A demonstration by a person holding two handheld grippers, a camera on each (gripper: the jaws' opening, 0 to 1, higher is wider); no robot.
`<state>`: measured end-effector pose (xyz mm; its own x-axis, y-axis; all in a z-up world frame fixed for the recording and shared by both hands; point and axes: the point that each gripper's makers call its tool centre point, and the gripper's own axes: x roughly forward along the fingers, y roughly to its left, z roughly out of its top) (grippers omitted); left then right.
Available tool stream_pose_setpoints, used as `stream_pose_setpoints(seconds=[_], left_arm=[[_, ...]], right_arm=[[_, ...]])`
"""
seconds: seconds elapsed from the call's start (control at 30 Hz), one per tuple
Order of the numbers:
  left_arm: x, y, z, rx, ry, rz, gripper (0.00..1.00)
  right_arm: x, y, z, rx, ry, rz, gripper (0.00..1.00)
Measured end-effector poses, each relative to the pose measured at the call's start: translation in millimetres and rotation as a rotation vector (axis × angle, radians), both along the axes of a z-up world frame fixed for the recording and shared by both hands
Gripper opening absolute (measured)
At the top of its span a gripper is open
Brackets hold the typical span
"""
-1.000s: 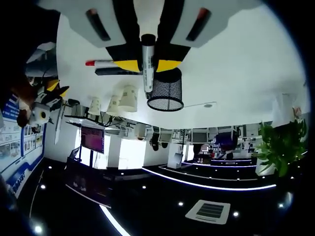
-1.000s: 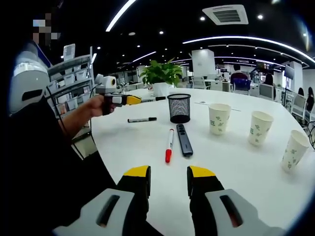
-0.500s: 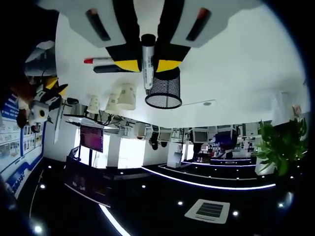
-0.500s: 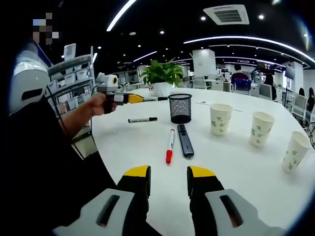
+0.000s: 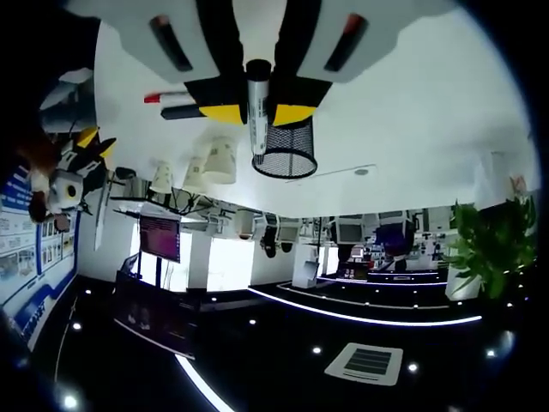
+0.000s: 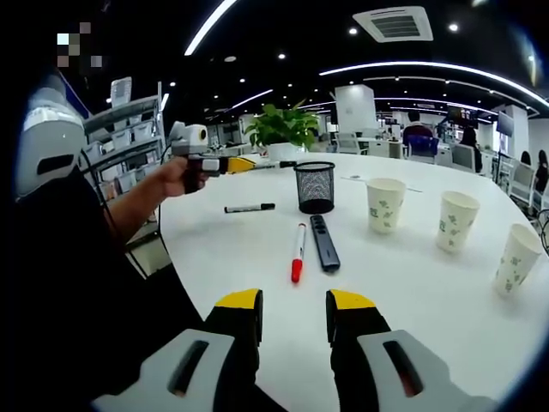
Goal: Place the scattered laser pointers and whiteboard markers into the pen holder and stack the scattered paper cups together
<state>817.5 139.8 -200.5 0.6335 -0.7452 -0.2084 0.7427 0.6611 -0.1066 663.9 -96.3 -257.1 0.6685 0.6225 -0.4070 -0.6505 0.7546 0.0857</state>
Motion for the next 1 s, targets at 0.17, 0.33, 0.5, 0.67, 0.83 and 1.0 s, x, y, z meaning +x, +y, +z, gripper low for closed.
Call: stream_pose_setpoints(seconds=[0.17,0.33,0.5,0.67,0.83,1.0], left_arm=[[3.8,-0.2,3.0,0.003,-0.005,0.003,0.13],[6.0,0.3,4.4,0.008,-0.007,0.006,0.13],[8.0,0.7,4.1,0.010,-0.005,0.010,0.13],[9.1,0.2,4.3,0.009,-0.007,0.011,0.13],[12.6,-1.4,9.1,0.004,-0.016,0.014,0.13],[15.0,-4.4,12.3,0.002,-0.024,0.013,0.13]], right_arm=[[-1.4,1.4,-0.8,0.004,0.002,0.001,0.32],[-2.1,2.4,-1.5,0.005,0.003,0.003,0.32],[-2.6,2.6,-2.7,0.006,0.007,0.003,0.32],[-3.1,4.1,-3.1,0.007,0.008,0.006,0.32],[-3.3,3.7,-2.8,0.007,0.007,0.005,0.32],[-3.8,3.7,-3.7,0.010,0.009,0.003,0.32]])
